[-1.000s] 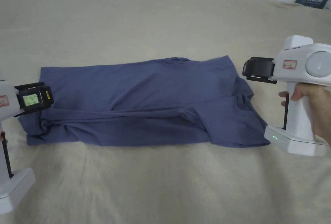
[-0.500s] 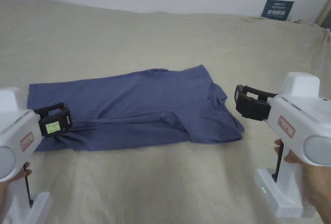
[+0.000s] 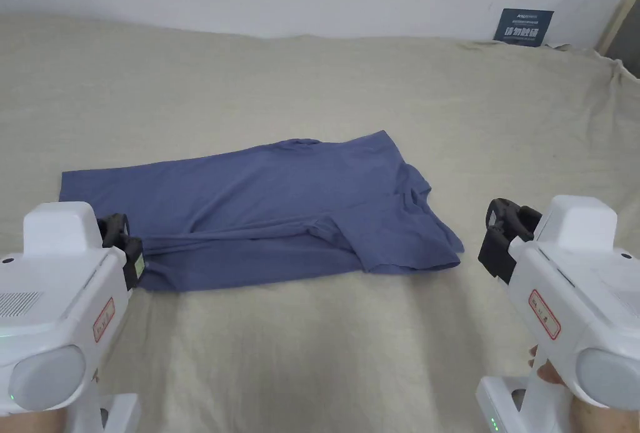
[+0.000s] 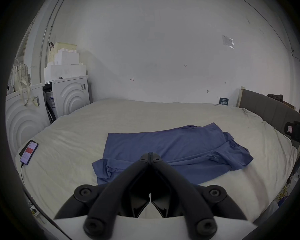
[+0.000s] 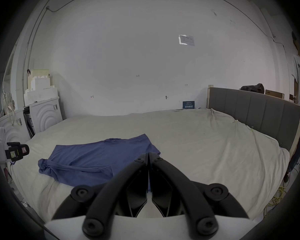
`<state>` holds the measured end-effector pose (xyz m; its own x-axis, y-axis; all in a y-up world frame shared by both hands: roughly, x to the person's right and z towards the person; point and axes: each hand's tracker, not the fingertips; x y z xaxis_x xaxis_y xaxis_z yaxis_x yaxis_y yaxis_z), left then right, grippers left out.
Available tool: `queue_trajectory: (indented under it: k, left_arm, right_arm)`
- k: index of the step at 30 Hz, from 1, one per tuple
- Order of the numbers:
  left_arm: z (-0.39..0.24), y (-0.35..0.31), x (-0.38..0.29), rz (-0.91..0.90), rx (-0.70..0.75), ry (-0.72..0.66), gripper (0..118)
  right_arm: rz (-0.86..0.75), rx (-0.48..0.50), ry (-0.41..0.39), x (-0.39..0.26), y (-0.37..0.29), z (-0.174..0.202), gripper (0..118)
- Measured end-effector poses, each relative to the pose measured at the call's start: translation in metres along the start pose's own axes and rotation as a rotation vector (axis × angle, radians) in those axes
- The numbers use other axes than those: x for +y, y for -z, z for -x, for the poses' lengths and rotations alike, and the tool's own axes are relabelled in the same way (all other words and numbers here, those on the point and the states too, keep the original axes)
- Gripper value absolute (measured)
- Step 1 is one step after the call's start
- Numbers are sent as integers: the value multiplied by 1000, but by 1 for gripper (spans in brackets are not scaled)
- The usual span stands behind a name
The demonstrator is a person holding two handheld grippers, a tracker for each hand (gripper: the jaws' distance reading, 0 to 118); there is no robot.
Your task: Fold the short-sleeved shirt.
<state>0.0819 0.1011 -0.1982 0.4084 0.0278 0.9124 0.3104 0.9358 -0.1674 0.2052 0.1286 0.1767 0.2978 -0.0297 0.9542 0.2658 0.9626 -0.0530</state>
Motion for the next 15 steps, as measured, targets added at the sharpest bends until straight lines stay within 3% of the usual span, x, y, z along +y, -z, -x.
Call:
queue_trajectory:
  k: [15]
  left_arm:
    - [-1,-14,-2,-31,4,-24,0]
  right_arm:
    - [-19,-2,-13,-8,-13,4,0]
